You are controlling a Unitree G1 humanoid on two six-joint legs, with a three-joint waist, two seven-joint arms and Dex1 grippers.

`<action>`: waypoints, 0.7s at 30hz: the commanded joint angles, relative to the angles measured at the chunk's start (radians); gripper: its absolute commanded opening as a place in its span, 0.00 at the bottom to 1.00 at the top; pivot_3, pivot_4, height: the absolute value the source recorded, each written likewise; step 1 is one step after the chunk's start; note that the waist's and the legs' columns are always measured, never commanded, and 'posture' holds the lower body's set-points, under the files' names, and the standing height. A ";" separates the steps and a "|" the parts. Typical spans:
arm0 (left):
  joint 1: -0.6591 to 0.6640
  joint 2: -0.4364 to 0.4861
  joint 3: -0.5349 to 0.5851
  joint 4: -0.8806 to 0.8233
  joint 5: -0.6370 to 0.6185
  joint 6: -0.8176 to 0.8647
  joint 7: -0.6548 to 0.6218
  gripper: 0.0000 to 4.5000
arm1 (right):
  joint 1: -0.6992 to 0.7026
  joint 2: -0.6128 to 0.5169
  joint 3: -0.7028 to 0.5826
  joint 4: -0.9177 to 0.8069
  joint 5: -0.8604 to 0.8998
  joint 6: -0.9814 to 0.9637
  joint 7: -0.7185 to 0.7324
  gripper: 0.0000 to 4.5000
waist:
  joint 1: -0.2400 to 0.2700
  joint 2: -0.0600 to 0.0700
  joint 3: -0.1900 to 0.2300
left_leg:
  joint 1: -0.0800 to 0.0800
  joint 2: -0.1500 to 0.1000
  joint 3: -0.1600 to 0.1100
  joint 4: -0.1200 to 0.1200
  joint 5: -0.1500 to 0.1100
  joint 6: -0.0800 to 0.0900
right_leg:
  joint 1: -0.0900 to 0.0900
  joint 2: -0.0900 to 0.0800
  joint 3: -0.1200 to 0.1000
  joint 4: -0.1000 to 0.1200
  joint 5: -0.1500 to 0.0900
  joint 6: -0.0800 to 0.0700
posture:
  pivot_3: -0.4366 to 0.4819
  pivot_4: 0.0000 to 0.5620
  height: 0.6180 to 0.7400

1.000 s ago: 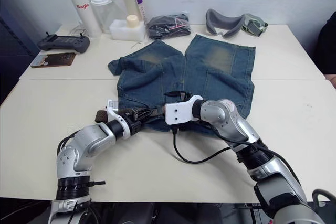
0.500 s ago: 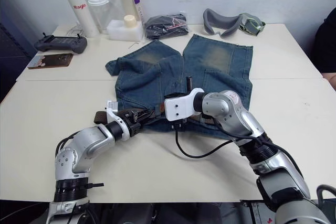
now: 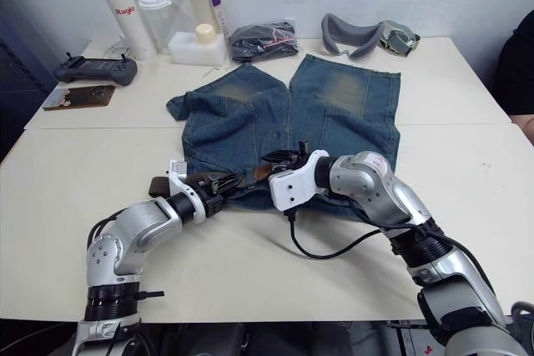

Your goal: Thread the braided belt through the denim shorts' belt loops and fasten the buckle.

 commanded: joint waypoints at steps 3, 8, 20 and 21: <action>0.010 0.001 -0.020 0.015 -0.010 0.001 -0.011 0.00 | 0.007 0.013 -0.012 -0.006 -0.002 -0.042 -0.034 0.42 | 0.000 0.000 0.000 | 0.000 0.000 0.000 0.000 0.000 0.000 | 0.000 0.000 0.000 0.000 0.000 0.000 | 0.48 0.27 0.19; 0.010 0.008 0.002 0.007 -0.010 -0.001 -0.039 0.00 | 0.003 0.020 -0.012 0.000 0.018 -0.049 -0.022 0.13 | 0.000 0.000 0.000 | 0.000 0.000 0.000 0.000 0.000 0.000 | 0.000 0.001 0.000 0.000 0.000 0.000 | 0.48 0.27 0.19; 0.148 0.274 0.120 -0.118 -0.010 0.210 -0.308 0.87 | -0.057 -0.014 -0.042 0.101 0.049 -0.148 -0.008 0.00 | -0.013 0.001 0.000 | 0.000 0.002 0.001 -0.001 0.000 -0.001 | -0.002 0.001 0.000 0.001 0.000 -0.001 | 0.48 0.27 0.19; 0.165 0.327 0.128 -0.131 -0.010 0.237 -0.356 0.98 | -0.067 -0.029 -0.047 0.118 0.070 -0.185 0.004 0.00 | -0.018 0.001 0.001 | 0.000 0.003 0.001 -0.001 0.000 -0.001 | -0.003 0.001 0.000 0.001 -0.001 -0.002 | 0.48 0.27 0.19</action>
